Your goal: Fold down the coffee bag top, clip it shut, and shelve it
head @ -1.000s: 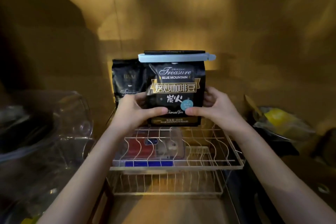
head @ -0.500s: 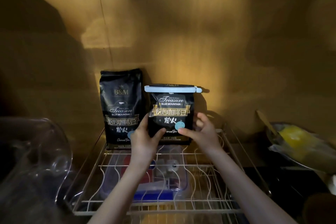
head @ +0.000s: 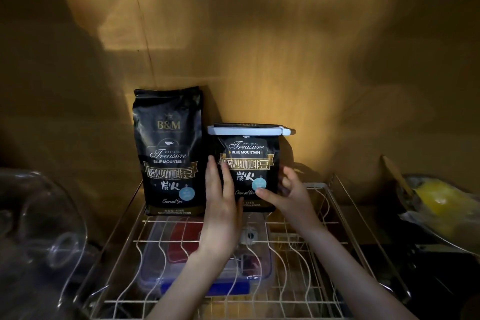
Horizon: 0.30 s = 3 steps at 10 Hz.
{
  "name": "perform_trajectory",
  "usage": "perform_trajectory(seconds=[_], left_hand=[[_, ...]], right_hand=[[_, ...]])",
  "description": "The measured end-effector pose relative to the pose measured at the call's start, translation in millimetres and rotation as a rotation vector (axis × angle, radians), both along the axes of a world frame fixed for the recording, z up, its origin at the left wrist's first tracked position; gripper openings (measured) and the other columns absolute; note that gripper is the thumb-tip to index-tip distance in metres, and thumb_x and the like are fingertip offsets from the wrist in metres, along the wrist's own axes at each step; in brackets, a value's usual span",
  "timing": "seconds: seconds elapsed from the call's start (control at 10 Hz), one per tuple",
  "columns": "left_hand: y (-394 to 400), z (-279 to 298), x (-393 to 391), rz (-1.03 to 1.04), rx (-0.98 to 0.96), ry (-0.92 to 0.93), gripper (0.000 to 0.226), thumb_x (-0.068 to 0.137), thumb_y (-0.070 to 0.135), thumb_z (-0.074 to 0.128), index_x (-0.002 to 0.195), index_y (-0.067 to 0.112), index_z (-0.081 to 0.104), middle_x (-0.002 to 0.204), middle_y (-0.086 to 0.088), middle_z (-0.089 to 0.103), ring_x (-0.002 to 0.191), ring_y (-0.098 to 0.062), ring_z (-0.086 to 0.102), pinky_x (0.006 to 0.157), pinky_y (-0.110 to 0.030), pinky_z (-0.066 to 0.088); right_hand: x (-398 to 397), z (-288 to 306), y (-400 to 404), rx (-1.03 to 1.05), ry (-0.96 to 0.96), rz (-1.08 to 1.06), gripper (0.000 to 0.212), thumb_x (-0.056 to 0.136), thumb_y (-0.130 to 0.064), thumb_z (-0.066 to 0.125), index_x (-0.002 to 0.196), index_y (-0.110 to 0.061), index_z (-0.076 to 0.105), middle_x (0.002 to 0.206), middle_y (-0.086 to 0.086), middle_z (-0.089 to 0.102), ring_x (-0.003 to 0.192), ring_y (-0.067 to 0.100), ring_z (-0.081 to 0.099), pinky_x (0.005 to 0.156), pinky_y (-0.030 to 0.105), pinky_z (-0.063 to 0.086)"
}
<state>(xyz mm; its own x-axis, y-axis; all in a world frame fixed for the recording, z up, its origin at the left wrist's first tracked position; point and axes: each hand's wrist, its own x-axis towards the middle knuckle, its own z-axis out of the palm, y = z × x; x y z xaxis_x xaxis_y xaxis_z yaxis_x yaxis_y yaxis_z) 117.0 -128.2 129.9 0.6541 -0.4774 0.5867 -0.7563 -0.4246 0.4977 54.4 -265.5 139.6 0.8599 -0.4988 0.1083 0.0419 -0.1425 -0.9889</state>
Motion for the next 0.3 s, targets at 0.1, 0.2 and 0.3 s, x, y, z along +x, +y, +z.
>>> perform_trajectory(seconds=[0.1, 0.2, 0.3], left_hand=[[0.7, 1.6, -2.7, 0.012, 0.002, -0.002, 0.085, 0.077, -0.003, 0.063, 0.139, -0.001, 0.004, 0.148, -0.024, -0.006, 0.137, -0.030, -0.005, 0.110, -0.038, 0.000], [3.1, 10.3, -10.9, -0.028, -0.032, 0.011, 0.088, 0.079, 0.005, 0.065, 0.140, 0.004, 0.003, 0.149, -0.020, -0.005, 0.138, -0.027, -0.005, 0.110, -0.043, 0.005], [7.1, 38.8, -16.1, -0.052, -0.035, 0.016, 0.086, 0.081, 0.013, 0.064, 0.141, 0.012, 0.002, 0.150, -0.012, -0.002, 0.139, -0.024, -0.001, 0.112, -0.041, 0.008]], right_hand=[[-5.9, 12.4, 2.6, -0.085, 0.119, 0.023, 0.060, 0.073, -0.025, 0.075, 0.123, -0.020, 0.042, 0.111, -0.005, 0.061, 0.104, 0.013, 0.059, 0.085, 0.033, 0.052], [-11.0, 28.9, 4.1, -0.186, 0.226, 0.030, 0.093, 0.062, -0.049, 0.076, 0.136, -0.018, 0.031, 0.137, 0.006, 0.047, 0.123, 0.023, 0.046, 0.100, 0.048, 0.042], [-27.2, 75.8, 14.1, -0.251, 0.171, -0.061, 0.081, 0.076, -0.027, 0.071, 0.140, -0.017, 0.023, 0.146, 0.007, 0.034, 0.131, 0.022, 0.034, 0.107, 0.042, 0.032]])
